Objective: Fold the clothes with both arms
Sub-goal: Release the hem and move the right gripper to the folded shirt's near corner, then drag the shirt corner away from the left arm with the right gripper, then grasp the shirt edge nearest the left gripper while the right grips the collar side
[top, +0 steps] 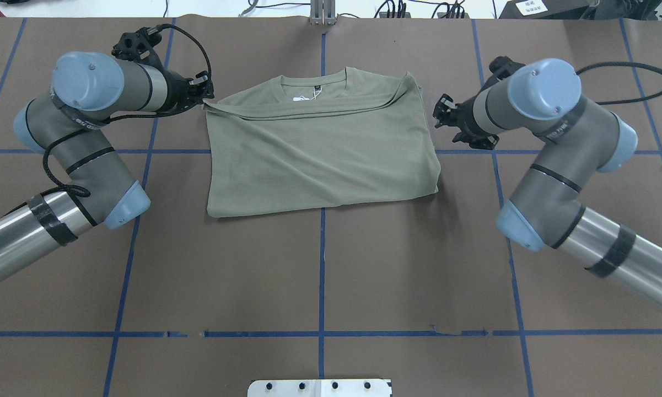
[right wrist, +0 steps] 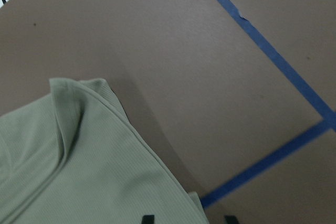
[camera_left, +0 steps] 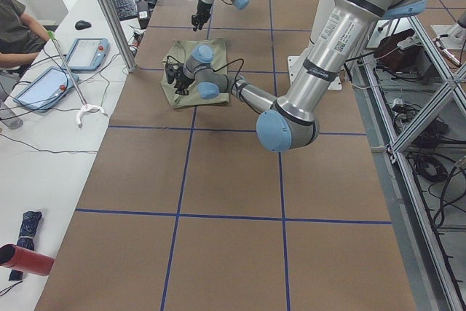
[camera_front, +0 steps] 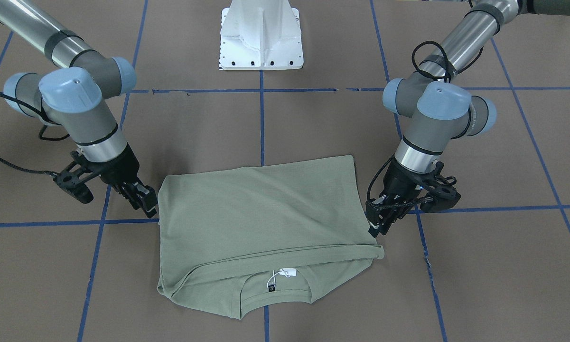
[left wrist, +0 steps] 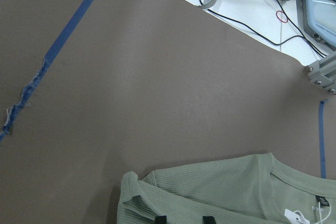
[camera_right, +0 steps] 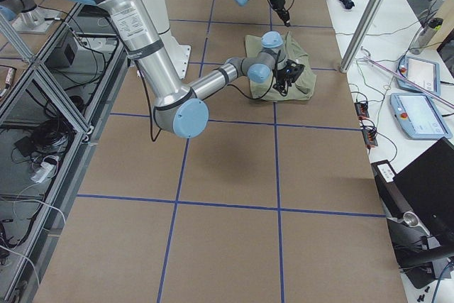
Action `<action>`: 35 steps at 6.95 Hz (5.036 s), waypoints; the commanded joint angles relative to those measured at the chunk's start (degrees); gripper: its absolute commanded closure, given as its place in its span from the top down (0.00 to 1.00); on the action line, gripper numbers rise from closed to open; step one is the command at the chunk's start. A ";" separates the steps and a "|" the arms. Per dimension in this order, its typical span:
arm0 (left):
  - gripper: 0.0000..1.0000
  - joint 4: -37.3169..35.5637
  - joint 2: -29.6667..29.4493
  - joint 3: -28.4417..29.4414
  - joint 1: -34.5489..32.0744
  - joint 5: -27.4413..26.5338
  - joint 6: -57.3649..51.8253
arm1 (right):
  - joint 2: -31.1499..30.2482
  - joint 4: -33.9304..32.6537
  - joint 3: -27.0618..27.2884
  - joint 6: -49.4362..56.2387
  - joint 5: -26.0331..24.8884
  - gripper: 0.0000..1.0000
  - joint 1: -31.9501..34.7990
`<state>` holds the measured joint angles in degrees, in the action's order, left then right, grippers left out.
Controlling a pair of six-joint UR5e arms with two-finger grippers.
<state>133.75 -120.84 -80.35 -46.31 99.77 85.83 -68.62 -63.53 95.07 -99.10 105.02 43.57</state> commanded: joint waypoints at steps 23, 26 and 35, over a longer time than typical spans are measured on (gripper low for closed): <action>0.40 -0.86 5.71 -18.79 4.19 15.19 11.00 | -42.02 5.00 38.26 -21.57 12.68 0.99 -38.98; 0.44 -0.86 5.53 -20.73 10.51 14.41 17.60 | -41.86 4.91 37.11 -21.57 5.65 1.00 -42.62; 0.56 -9.21 3.33 -16.60 24.42 0.61 20.00 | -29.73 4.91 24.72 -11.37 5.90 1.00 -11.85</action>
<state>124.56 -116.91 -97.15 -21.92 101.52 106.22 -98.41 -58.62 120.08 -110.51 111.06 31.65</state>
